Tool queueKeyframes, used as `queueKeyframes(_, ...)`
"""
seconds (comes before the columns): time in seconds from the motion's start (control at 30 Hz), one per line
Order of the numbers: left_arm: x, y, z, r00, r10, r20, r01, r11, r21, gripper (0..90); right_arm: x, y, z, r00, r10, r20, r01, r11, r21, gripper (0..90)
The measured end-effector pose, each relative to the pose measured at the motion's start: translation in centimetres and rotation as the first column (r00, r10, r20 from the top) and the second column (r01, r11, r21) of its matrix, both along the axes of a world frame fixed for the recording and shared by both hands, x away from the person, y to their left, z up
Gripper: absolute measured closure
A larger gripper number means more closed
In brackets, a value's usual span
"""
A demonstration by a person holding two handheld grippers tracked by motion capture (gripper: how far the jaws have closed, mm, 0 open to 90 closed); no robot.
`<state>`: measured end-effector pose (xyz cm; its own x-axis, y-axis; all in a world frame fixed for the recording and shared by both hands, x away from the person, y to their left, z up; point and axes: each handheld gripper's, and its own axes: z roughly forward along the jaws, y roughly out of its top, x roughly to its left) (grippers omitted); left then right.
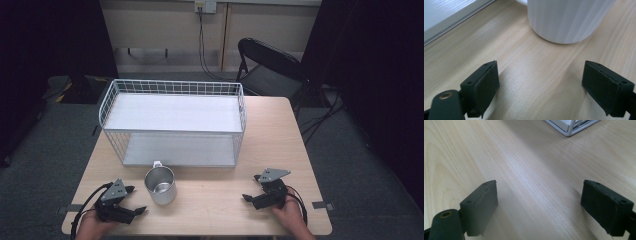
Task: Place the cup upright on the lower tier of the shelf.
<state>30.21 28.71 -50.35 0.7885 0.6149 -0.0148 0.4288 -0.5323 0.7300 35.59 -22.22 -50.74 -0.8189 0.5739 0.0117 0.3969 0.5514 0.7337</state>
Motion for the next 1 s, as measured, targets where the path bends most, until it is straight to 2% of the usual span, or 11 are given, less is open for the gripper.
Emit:
queueKeyframes(0.17,0.1,0.1,0.3,0.9997,0.018,-0.014,-0.018,0.9996,0.021,16.1,0.0,0.0,0.0,1.0000,0.000,0.000,0.000,1.0000,0.000,13.2)
queueKeyframes(0.47,0.1,0.3,1.1,0.9995,0.004,-0.031,-0.002,0.9982,0.060,18.7,0.0,0.0,0.0,1.0000,0.001,0.000,-0.001,1.0000,0.000,13.2)
queueKeyframes(0.6,-0.2,0.6,2.9,1.0000,-0.006,0.004,0.006,0.9997,0.024,19.4,0.0,0.0,0.0,1.0000,0.003,-0.001,-0.003,1.0000,0.001,13.1)
queueKeyframes(0.7,-0.3,0.7,3.6,0.9999,-0.010,0.010,0.010,0.9999,0.010,19.5,0.0,0.0,0.0,1.0000,0.003,-0.001,-0.003,1.0000,0.001,13.2)
queueKeyframes(0.73,-0.4,0.7,4.2,0.9998,-0.018,0.008,0.018,0.9997,0.014,20.0,0.0,0.0,0.0,1.0000,0.003,-0.001,-0.003,1.0000,0.001,13.1)
queueKeyframes(1.0,-0.7,0.3,5.7,0.9991,-0.043,0.002,0.043,0.9989,0.017,22.3,0.0,0.0,0.0,1.0000,0.003,-0.001,-0.003,1.0000,0.001,13.1)
